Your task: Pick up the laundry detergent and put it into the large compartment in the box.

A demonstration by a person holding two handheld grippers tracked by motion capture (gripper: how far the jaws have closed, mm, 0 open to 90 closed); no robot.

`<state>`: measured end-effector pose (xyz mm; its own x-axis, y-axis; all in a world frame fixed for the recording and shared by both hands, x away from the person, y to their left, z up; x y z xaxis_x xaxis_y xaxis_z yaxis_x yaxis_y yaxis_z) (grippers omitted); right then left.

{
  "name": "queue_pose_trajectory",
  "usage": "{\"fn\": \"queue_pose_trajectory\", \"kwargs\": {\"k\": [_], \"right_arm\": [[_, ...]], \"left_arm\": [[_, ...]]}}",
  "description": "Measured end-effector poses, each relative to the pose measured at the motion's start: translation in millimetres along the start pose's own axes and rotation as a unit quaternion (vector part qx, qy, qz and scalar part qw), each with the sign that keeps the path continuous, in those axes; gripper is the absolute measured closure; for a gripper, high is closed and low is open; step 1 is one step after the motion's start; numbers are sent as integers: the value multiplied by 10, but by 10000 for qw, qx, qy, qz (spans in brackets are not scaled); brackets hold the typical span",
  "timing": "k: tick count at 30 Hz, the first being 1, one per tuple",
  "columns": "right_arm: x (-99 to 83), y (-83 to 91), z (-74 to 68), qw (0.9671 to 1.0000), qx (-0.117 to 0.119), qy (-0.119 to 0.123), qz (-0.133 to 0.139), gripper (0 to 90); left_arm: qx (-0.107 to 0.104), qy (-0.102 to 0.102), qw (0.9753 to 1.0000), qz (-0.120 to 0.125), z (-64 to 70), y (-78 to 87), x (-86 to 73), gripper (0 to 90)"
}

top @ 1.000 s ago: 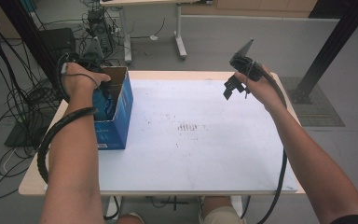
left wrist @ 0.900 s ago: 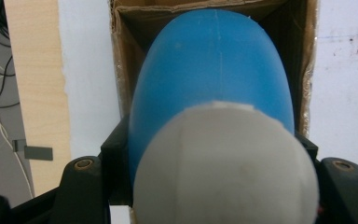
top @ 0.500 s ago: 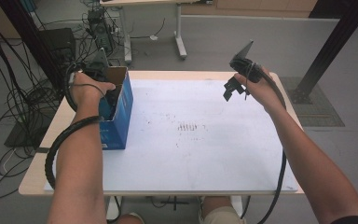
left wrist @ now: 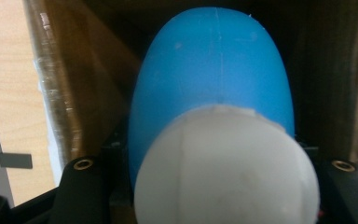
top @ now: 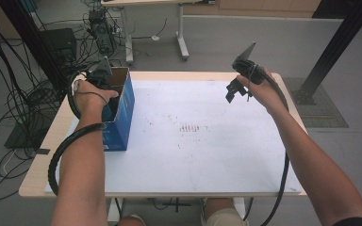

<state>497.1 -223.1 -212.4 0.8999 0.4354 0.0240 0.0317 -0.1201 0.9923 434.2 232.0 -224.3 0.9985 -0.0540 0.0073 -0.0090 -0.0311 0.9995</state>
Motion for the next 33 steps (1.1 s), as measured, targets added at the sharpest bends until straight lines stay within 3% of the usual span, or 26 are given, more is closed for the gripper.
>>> {"fn": "queue_pose_trajectory", "kwargs": {"k": [33], "right_arm": [[18,-3,-35,10000,-20,3,-14,53]], "left_arm": [[-80,21,9999,-75,-49,-16,-21,378]]}}
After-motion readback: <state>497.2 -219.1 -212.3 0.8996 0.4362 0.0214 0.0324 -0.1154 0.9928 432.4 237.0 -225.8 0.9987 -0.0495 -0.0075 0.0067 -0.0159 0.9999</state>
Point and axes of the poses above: each handheld gripper's, and its own axes: y roughly backward along the jaws, x roughly out of its top, z roughly to its right, the point moved 6 cm from there along -y, roughly forward along the jaws, and after that the axes turned 4 degrees about -z, right-handed, at the moved point
